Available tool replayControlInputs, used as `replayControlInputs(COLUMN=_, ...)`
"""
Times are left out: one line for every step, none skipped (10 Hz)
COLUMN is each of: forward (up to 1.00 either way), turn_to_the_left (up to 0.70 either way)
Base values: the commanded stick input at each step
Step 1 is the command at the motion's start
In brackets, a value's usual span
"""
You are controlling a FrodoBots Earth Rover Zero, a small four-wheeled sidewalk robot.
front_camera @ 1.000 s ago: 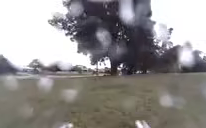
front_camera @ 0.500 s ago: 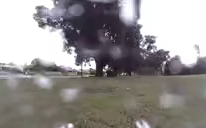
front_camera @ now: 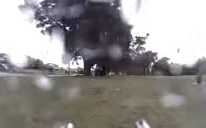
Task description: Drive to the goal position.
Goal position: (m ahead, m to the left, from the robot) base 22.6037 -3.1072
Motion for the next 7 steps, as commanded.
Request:
replayControlInputs(forward=0.99, turn_to_the_left=0.01)
replayControlInputs(forward=0.99, turn_to_the_left=0.01)
replayControlInputs(forward=0.99, turn_to_the_left=0.01)
replayControlInputs(forward=0.99, turn_to_the_left=0.01)
replayControlInputs(forward=0.99, turn_to_the_left=0.01)
replayControlInputs(forward=0.99, turn_to_the_left=0.01)
replayControlInputs(forward=0.99, turn_to_the_left=0.01)
